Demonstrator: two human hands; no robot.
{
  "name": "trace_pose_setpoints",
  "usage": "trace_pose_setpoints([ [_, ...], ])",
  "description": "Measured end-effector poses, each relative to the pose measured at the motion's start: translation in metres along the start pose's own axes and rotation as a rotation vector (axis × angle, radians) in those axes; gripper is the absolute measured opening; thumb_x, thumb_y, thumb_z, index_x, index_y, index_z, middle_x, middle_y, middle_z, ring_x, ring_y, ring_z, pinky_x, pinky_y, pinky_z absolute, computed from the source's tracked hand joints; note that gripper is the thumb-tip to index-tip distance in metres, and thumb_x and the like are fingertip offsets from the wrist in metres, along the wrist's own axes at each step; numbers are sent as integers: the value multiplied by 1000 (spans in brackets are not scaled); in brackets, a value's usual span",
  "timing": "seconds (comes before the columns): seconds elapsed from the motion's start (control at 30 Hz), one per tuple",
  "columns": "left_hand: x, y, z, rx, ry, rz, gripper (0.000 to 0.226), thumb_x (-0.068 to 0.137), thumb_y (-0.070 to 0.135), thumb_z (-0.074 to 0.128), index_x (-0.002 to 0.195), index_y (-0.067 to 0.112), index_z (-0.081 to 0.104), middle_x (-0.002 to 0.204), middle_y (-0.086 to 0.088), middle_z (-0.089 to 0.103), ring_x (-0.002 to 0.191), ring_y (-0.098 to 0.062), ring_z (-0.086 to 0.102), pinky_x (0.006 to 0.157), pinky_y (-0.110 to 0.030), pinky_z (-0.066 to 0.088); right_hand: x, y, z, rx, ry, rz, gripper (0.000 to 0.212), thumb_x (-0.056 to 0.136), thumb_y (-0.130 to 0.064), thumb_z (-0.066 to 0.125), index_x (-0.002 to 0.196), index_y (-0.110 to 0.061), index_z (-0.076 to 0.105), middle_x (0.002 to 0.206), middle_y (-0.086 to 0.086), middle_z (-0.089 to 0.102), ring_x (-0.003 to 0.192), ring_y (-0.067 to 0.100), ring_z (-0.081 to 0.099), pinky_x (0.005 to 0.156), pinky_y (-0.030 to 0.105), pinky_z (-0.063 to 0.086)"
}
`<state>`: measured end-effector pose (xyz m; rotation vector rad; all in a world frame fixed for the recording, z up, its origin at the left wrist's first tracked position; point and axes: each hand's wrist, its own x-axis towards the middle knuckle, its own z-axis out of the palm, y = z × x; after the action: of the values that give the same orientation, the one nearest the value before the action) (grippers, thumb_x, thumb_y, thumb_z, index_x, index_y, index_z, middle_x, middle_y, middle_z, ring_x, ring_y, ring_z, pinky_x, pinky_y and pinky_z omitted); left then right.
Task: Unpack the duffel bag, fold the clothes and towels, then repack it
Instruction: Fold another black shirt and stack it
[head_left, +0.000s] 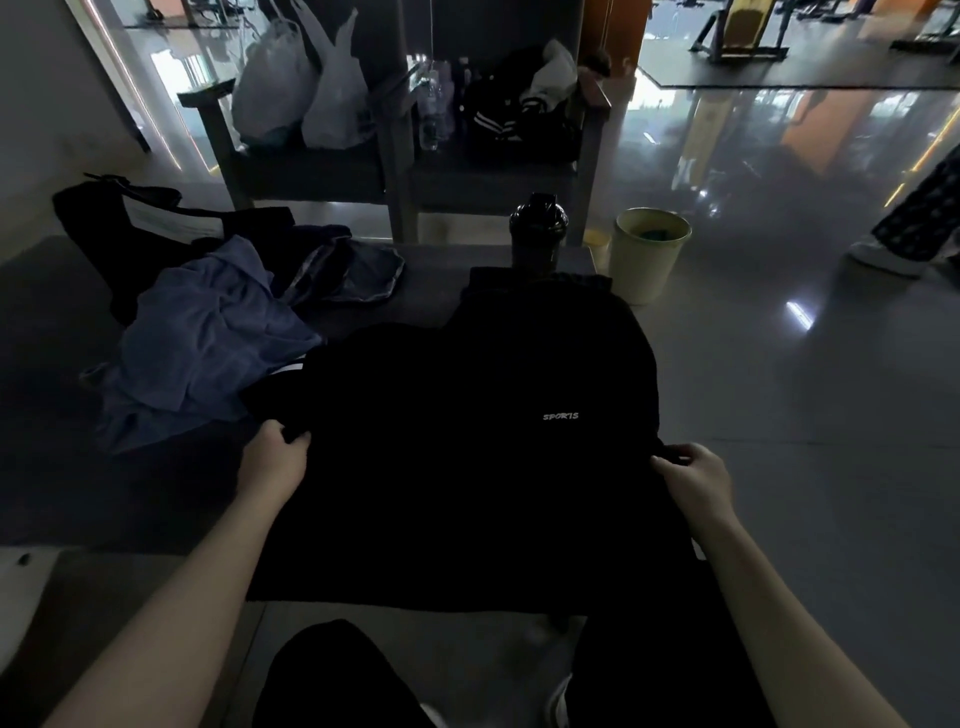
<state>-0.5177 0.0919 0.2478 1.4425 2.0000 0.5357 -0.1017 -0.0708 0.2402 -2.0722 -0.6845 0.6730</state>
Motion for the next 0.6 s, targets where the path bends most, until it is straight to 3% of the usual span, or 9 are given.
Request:
trace_pose_setpoints([
  [0.23, -4, 6, -8, 65, 67, -95, 33, 97, 24, 49, 119, -1, 48, 118, -23, 56, 104, -40, 56, 77, -40, 42, -19, -29, -5, -24, 199, -224, 10, 83, -7, 66, 92, -1, 65, 78, 5, 60, 74, 17, 54, 61, 21, 37],
  [0.33, -4, 5, -9, 85, 77, -125, 37, 97, 25, 48, 123, -3, 46, 122, -25, 55, 108, -41, 55, 81, -42, 42, -20, -34, -7, 30, 258, -266, 6, 82, -6, 66, 87, -3, 66, 76, 5, 62, 72, 17, 57, 63, 22, 38],
  [0.43, -10, 9, -11, 95, 130, -165, 38, 98, 25, 46, 125, -2, 43, 125, -25, 53, 112, -42, 53, 83, -43, 41, -17, -40, -6, 71, 280, -317, 2, 83, -7, 66, 86, -6, 66, 77, 3, 63, 75, 18, 60, 60, 16, 39],
  [0.53, -22, 17, -9, 129, 253, -102, 39, 98, 24, 45, 126, -3, 40, 129, -25, 49, 115, -43, 51, 84, -46, 41, -8, -39, 1, 6, 248, -358, 17, 86, -6, 63, 103, -4, 65, 96, 9, 65, 93, 24, 62, 76, 21, 44],
  [0.6, -32, 17, 4, 301, 324, 178, 48, 95, 28, 51, 133, 1, 40, 140, -20, 41, 127, -38, 42, 97, -52, 37, -7, -32, 8, -136, 174, -381, 34, 88, -9, 62, 121, -1, 59, 126, 15, 57, 119, 29, 52, 98, 31, 42],
])
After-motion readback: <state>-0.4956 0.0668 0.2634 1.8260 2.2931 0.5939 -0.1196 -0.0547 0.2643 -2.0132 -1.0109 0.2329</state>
